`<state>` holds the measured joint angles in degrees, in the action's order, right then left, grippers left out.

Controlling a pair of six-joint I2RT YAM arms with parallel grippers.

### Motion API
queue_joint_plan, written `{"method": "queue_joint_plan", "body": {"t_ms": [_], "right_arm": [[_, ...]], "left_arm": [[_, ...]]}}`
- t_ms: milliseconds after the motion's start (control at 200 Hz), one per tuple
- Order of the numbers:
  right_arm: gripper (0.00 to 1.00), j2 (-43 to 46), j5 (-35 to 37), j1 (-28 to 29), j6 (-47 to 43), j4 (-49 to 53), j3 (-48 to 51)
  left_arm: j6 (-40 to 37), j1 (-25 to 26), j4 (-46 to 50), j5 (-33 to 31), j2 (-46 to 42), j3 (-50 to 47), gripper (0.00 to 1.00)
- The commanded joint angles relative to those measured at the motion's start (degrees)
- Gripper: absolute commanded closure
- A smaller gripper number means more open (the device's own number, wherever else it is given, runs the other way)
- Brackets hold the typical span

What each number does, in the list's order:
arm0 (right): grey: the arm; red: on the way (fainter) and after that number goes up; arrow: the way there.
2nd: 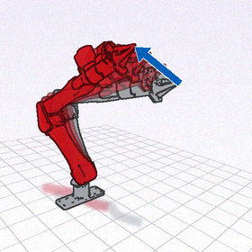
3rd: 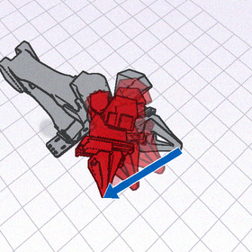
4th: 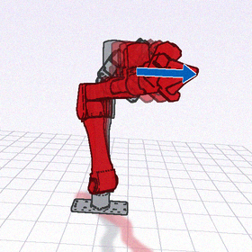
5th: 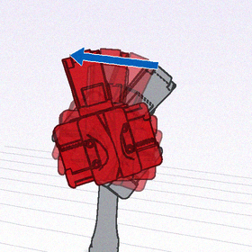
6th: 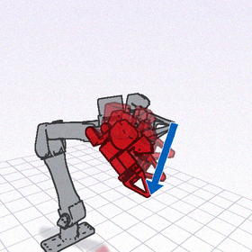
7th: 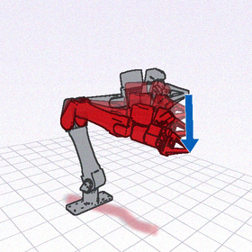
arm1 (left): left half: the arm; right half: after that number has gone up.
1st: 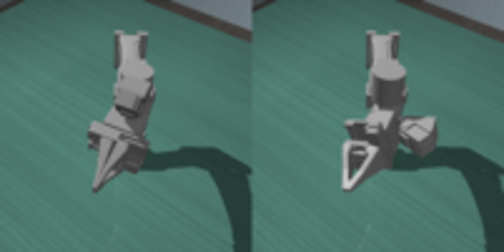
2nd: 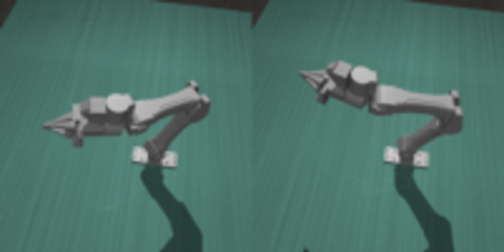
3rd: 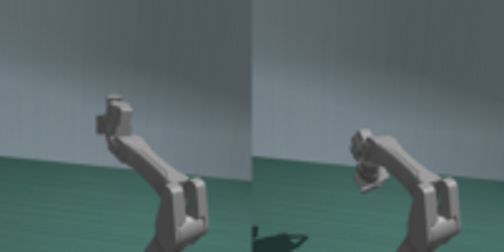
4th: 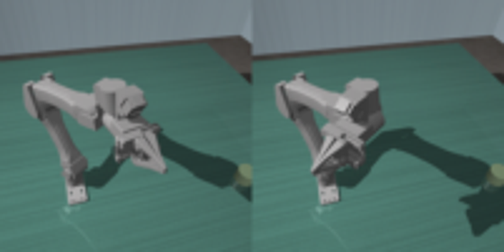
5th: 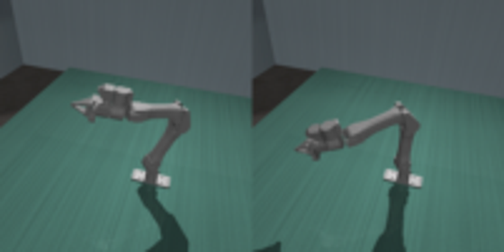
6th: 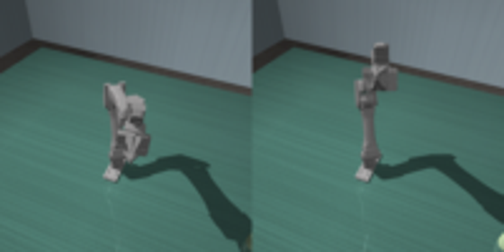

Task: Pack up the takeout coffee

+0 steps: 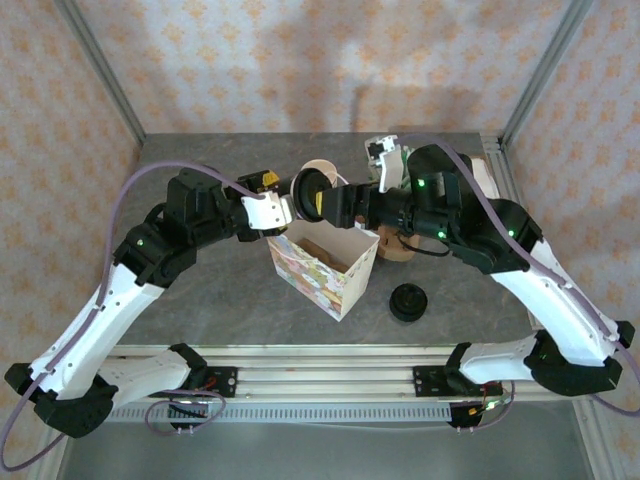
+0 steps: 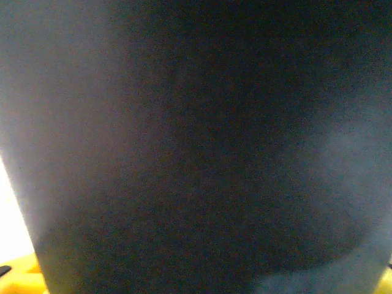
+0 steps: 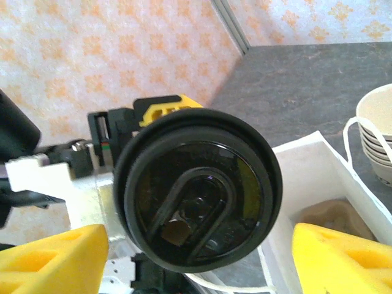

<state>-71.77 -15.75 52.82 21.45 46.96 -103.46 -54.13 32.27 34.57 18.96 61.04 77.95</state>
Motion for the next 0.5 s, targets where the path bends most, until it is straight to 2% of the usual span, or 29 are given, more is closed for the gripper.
{"method": "queue_joint_plan", "body": {"t_ms": [0,330,490], "right_arm": [[0.21,0.1,-0.8,0.3,2.8,-4.6,0.9],[0.18,-2.7,-0.1,0.3,5.7,-4.4,1.6],[0.22,-4.1,-0.7,0.4,6.5,-4.3,1.2]], "left_arm": [[-0.6,0.4,-0.5,-0.3,-0.7,0.6,0.63],[-1.0,0.8,-0.4,-0.6,-1.4,0.3,0.63],[-1.3,1.3,-0.4,-0.9,-1.4,0.3,0.63]]}}
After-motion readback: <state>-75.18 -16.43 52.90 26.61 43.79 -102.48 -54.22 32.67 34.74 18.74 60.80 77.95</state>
